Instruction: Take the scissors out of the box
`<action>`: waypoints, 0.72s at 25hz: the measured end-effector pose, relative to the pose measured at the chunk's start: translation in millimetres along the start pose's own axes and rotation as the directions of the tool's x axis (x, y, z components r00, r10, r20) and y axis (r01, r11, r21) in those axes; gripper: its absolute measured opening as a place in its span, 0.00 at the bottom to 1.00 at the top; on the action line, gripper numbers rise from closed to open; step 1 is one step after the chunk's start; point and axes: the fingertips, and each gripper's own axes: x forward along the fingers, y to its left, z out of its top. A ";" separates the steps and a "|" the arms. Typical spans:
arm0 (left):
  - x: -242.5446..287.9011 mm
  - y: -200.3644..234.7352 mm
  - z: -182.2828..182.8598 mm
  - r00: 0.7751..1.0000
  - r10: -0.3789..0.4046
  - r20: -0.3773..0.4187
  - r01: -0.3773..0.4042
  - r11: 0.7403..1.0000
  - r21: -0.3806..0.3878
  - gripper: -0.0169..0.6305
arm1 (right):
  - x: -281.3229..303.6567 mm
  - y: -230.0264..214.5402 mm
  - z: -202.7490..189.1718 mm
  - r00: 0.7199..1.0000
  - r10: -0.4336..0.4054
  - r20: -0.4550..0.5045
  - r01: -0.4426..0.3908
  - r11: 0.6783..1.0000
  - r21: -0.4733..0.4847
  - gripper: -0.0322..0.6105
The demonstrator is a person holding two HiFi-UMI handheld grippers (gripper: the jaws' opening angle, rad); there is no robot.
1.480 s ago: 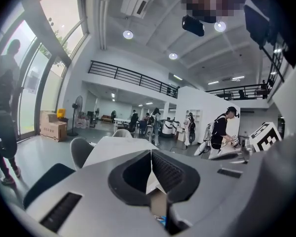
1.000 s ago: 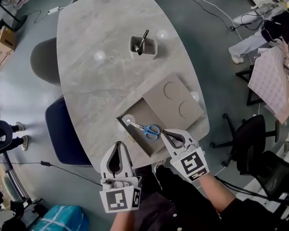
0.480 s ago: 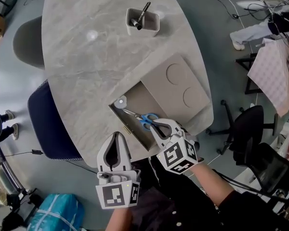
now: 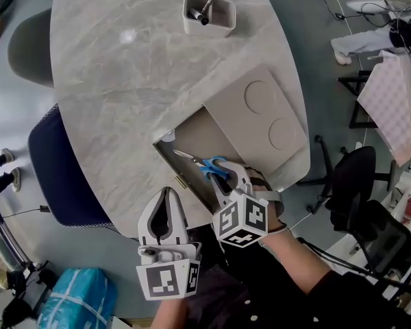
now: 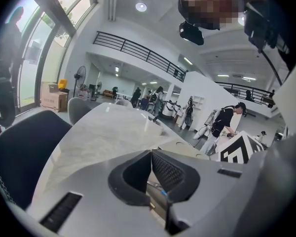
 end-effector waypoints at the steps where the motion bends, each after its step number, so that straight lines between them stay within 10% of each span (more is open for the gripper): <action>1: 0.9 1.1 -1.0 1.000 0.001 -0.003 -0.001 1.000 -0.002 0.05 | 0.8 0.0 0.8 1.000 0.001 -0.004 -0.001 1.000 -0.002 0.20; 18: 13.7 7.6 -12.5 0.999 -0.005 -0.033 0.004 1.000 -0.015 0.05 | 15.7 15.8 -3.4 0.988 0.092 -0.127 -0.105 0.990 -0.095 0.18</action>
